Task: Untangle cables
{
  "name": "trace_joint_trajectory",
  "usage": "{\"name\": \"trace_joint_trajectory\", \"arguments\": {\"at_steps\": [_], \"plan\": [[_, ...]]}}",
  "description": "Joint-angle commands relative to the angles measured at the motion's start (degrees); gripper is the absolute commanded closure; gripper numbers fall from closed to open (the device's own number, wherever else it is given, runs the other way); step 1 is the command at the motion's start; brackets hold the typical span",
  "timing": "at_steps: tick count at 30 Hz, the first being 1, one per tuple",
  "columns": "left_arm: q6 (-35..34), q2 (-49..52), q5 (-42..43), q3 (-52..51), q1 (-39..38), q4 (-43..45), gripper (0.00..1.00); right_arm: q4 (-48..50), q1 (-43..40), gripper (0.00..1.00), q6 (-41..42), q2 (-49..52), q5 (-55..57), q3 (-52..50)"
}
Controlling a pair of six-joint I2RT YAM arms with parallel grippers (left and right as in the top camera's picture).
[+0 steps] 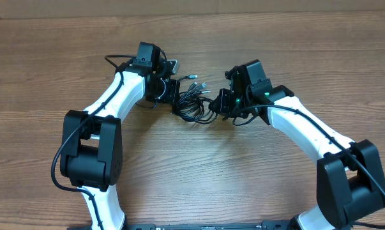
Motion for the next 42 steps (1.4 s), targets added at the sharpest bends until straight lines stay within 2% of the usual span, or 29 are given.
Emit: {"name": "trace_joint_trajectory", "arguments": {"at_steps": [1,8,11,14,17,26,28,32,35,38,42], "plan": [[3.0,-1.1,3.0,0.9,1.1,0.4,0.96,1.0,-0.7,0.96,-2.8,-2.4,-7.6,1.6],[2.8,-1.9,4.7,0.9,5.0,-0.8,0.96,1.8,-1.5,0.96,-5.7,-4.5,-10.9,1.6],[3.8,-2.2,8.5,0.9,7.0,-1.0,0.96,2.8,-2.3,0.96,-5.7,-6.9,-11.3,1.6],[7.7,-2.2,15.0,0.9,7.9,-1.0,0.96,4.9,-2.6,0.96,-5.7,-9.3,-13.2,1.6],[8.4,-2.2,16.0,0.9,7.9,-0.9,0.96,6.6,-2.6,0.96,-5.7,-11.4,-13.6,1.6],[8.4,-2.2,15.8,0.9,7.8,-0.9,0.96,3.2,-2.6,0.96,-2.7,-12.4,-1.0,1.5],[8.4,-2.2,15.8,0.9,7.8,-0.9,0.96,4.9,-2.6,0.96,-2.7,-12.4,-4.1,1.5],[8.4,-2.2,15.8,0.9,7.8,-0.9,0.96,16.1,-2.6,0.96,-5.7,-12.4,-21.3,1.5],[8.4,-2.2,15.8,0.9,7.8,-0.9,0.96,21.1,-2.6,0.96,-5.7,-12.4,-23.1,1.5],[8.4,-2.2,15.8,0.9,7.8,-1.0,0.96,20.0,-2.6,0.96,-5.3,-12.4,-23.0,1.5],[8.4,-2.2,15.9,0.9,7.8,-0.9,0.96,11.9,-2.5,0.96,-5.1,-12.4,-17.1,1.5]]}}
